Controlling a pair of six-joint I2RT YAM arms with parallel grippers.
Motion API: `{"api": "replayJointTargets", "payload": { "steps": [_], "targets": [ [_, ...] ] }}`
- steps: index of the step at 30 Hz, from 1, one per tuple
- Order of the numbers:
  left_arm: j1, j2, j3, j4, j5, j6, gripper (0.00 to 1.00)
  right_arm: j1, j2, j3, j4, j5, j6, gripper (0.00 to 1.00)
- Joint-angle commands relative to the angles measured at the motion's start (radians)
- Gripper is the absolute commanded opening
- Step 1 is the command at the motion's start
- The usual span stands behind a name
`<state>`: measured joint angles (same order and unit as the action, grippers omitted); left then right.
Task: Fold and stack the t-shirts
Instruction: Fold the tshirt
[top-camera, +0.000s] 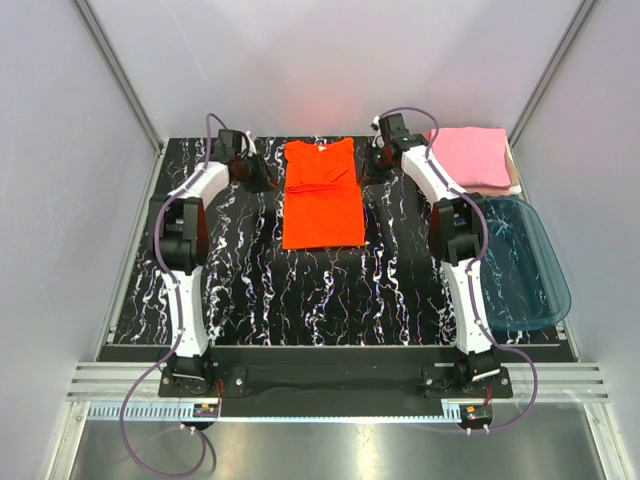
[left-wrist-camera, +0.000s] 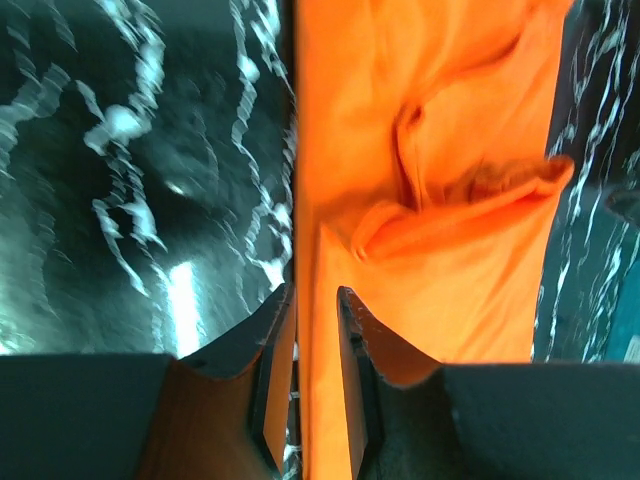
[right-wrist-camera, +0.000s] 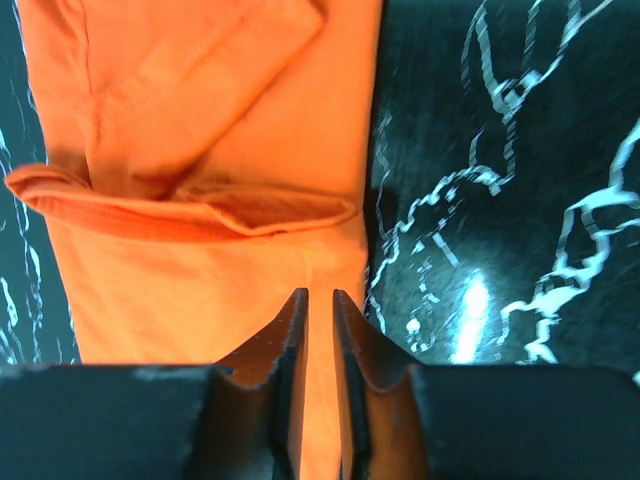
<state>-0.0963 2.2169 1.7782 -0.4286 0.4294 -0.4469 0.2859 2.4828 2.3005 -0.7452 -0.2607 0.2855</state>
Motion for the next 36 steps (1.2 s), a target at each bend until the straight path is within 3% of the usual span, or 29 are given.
{"api": "replayJointTargets", "payload": {
  "steps": [1, 8, 19, 23, 29, 36],
  "targets": [
    [-0.054, -0.054, -0.025, 0.019, -0.006, 0.045, 0.27, 0.021, -0.061, -0.021, -0.019, -0.063, 0.011, 0.21],
    [-0.069, 0.056, 0.082, 0.021, 0.071, 0.037, 0.26, 0.021, 0.001, 0.019, -0.011, -0.078, 0.011, 0.19],
    [-0.046, 0.249, 0.365, 0.025, 0.058, 0.03, 0.28, 0.018, 0.133, 0.197, -0.016, -0.068, 0.034, 0.22],
    [-0.013, 0.244, 0.411, 0.027, 0.078, 0.008, 0.28, 0.01, 0.108, 0.215, -0.023, -0.045, 0.046, 0.25],
    [-0.008, -0.026, 0.103, -0.004, 0.003, 0.051, 0.34, 0.012, -0.062, 0.031, -0.029, 0.002, 0.052, 0.38],
    [-0.039, -0.36, -0.383, 0.008, 0.023, 0.1, 0.37, 0.01, -0.321, -0.341, -0.014, -0.08, 0.02, 0.42]
  ]
}}
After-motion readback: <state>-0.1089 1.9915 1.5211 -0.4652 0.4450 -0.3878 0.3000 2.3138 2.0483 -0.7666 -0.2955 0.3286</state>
